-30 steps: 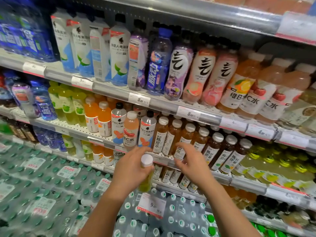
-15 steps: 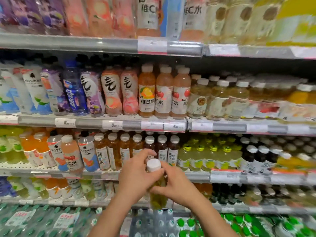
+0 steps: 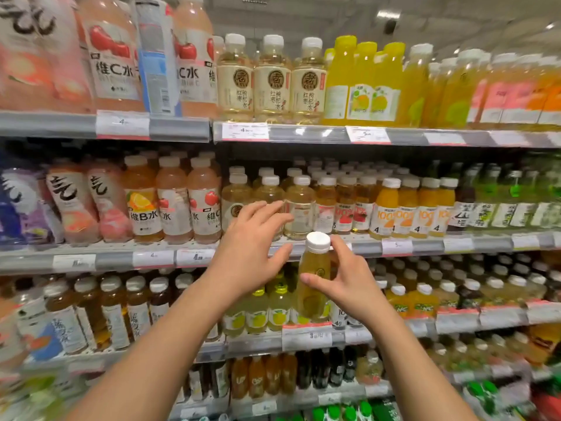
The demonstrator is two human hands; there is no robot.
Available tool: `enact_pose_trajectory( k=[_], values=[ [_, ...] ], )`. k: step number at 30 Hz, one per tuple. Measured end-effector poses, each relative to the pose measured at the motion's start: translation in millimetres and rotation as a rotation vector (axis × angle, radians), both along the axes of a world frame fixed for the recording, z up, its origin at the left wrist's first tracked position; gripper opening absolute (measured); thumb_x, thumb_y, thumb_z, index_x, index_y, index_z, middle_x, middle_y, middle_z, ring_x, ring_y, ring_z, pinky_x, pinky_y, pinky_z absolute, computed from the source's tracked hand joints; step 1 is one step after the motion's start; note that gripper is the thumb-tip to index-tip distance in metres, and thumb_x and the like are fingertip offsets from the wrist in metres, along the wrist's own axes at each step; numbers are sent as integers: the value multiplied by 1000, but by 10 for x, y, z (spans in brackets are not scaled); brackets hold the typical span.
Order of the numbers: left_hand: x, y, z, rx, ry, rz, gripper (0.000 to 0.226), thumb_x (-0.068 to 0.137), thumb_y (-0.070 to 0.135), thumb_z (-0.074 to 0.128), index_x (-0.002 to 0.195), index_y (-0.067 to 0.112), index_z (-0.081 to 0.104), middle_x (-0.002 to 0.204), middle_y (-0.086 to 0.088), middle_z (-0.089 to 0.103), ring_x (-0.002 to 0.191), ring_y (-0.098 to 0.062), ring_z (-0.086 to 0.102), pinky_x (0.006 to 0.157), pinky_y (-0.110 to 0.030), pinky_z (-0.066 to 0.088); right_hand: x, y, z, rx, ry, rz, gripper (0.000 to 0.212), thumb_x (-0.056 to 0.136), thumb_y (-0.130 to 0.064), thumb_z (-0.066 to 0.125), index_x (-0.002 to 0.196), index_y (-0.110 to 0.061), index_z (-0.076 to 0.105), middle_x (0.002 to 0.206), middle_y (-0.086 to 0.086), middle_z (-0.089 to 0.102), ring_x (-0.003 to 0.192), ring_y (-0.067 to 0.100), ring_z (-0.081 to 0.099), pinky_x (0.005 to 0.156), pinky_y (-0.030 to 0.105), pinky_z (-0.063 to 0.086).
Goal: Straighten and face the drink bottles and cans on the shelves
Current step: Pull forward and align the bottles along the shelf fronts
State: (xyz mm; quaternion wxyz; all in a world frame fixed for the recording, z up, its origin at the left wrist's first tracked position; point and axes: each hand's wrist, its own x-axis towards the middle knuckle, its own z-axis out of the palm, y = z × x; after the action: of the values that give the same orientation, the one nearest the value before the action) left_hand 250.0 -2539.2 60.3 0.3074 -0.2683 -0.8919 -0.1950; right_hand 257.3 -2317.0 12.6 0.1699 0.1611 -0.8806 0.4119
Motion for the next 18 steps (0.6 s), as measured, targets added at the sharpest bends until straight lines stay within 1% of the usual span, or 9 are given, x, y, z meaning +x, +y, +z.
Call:
enact_pose_trajectory(
  k=[3,4,5,8,10,12,14,16,18],
  values=[
    [-192,281,332,-132,151,34,61,93,45,55,150,30,41,167,1,20,155,-28,10,123,-54,22,1,363,376,10,87,-3,60,80,-44,84,128,-35,50,110,-24,68,100,-6,64,84,18,53],
    [-248,372,444,-169,190,51,65,94,43,57,154,31,35,169,0,13,156,-29,4,124,-55,17,-9,475,505,19,134,-15,59,80,-44,84,128,-36,50,112,-24,66,102,-7,63,83,14,50],
    [-298,459,555,-203,214,78,69,94,43,57,156,31,29,170,-1,6,156,-30,-1,125,-56,12,-26,576,634,33,188,-40,58,80,-45,84,127,-36,51,114,-23,65,103,-6,62,83,13,48],
    [-468,689,802,-284,243,189,79,94,50,51,160,34,11,170,-2,-5,155,-34,-9,123,-61,4,-90,880,1041,25,346,-127,55,81,-47,82,126,-34,53,116,-14,64,103,3,62,84,23,51],
    [-599,775,850,-306,229,268,82,94,56,47,160,35,4,170,-2,-5,155,-35,-9,121,-65,0,-138,1065,1327,-16,431,-169,51,83,-46,80,125,-34,52,116,-11,64,104,8,62,85,26,52],
    [-716,806,820,-309,183,313,82,94,62,41,160,36,0,170,0,-8,154,-35,-12,120,-67,-3,-211,1239,1606,-68,517,-214,53,85,-45,78,129,-30,52,119,-8,65,108,12,63,87,31,53],
    [-807,794,760,-323,175,345,81,93,66,37,160,36,3,170,2,-10,154,-34,-13,119,-68,-4,-344,1399,1892,-99,597,-278,58,88,-46,75,136,-25,50,125,-7,63,113,14,61,92,35,54],
    [-851,786,734,-321,209,353,80,91,68,38,160,36,12,170,2,-3,155,-34,-6,119,-68,-2,-552,1548,2152,-127,654,-344,59,88,-49,73,137,-25,49,126,-6,62,115,13,61,96,42,55],
    [-875,787,737,-304,221,342,80,89,70,37,159,36,17,170,2,6,155,-34,2,119,-68,0,-753,1663,2374,-174,679,-424,68,86,-53,72,143,-30,42,133,-5,60,119,15,60,100,45,53]
  ],
)
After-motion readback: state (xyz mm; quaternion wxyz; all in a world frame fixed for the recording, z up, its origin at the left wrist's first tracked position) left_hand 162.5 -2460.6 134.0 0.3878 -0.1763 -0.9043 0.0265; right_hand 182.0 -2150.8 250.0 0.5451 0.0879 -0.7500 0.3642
